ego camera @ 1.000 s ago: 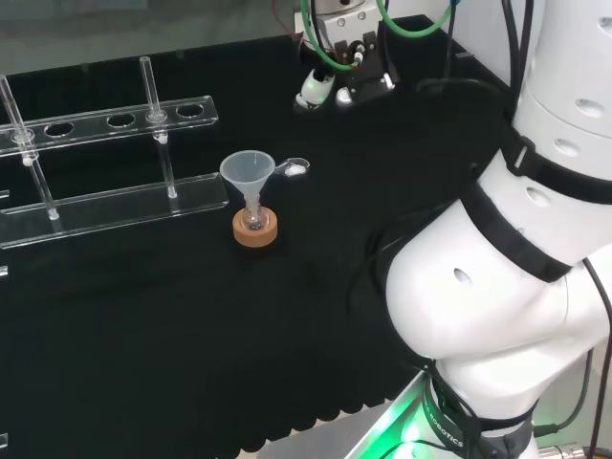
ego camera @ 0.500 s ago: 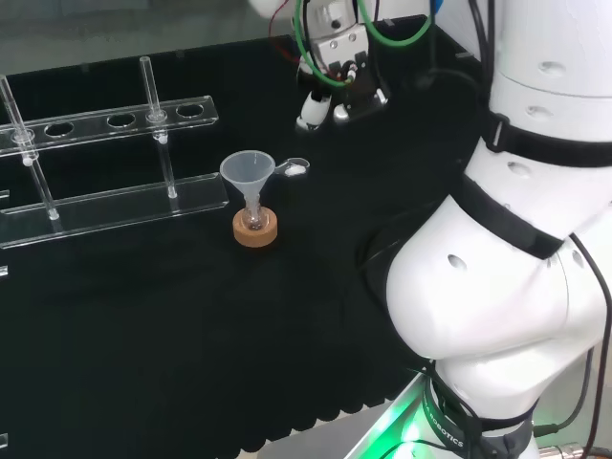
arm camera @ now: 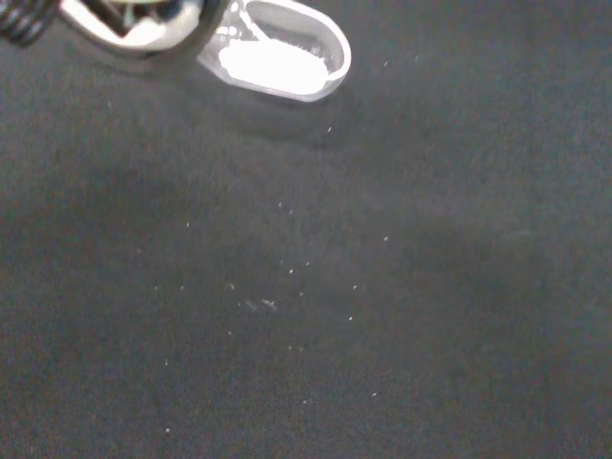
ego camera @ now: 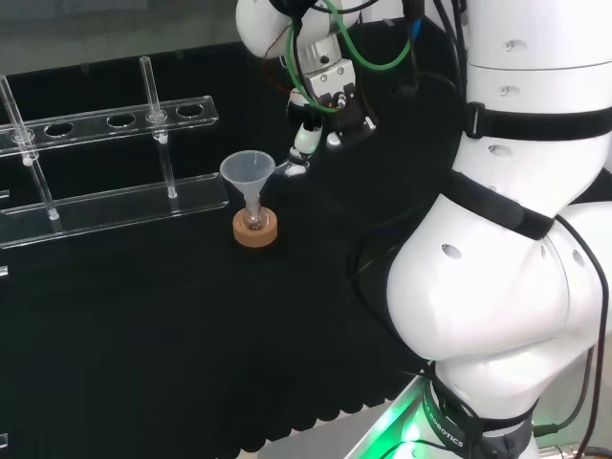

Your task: Pick up the weighing funnel.

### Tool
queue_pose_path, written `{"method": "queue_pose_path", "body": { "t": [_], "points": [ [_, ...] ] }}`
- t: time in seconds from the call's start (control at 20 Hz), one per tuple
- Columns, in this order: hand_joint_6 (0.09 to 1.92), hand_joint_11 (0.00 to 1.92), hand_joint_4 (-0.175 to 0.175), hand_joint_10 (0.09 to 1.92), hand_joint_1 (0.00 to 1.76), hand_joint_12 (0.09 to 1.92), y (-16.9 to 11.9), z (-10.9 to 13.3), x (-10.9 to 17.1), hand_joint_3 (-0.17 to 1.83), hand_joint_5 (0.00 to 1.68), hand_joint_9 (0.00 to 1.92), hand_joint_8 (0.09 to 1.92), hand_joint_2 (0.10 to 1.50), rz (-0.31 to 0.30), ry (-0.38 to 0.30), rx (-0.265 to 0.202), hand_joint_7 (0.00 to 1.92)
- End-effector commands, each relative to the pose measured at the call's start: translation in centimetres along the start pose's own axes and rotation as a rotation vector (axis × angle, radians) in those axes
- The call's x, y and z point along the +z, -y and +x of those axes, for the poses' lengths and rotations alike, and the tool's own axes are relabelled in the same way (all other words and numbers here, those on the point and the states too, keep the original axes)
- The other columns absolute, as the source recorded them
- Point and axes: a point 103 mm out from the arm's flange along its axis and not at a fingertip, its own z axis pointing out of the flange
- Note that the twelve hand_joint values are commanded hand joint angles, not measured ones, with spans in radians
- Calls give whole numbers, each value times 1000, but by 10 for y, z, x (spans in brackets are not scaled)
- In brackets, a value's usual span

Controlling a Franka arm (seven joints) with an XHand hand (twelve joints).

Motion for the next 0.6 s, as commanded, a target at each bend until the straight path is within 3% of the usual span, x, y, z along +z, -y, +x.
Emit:
{"method": "queue_pose_path", "body": {
  "t": [0.05,0.6],
  "points": [
    [87,442,-28,568,830,1327,-16,7,17,558,579,621,676,603,4,8,-22,374],
    [92,475,-17,553,838,1303,-43,9,36,545,634,677,670,602,39,14,-50,408]
  ]
}}
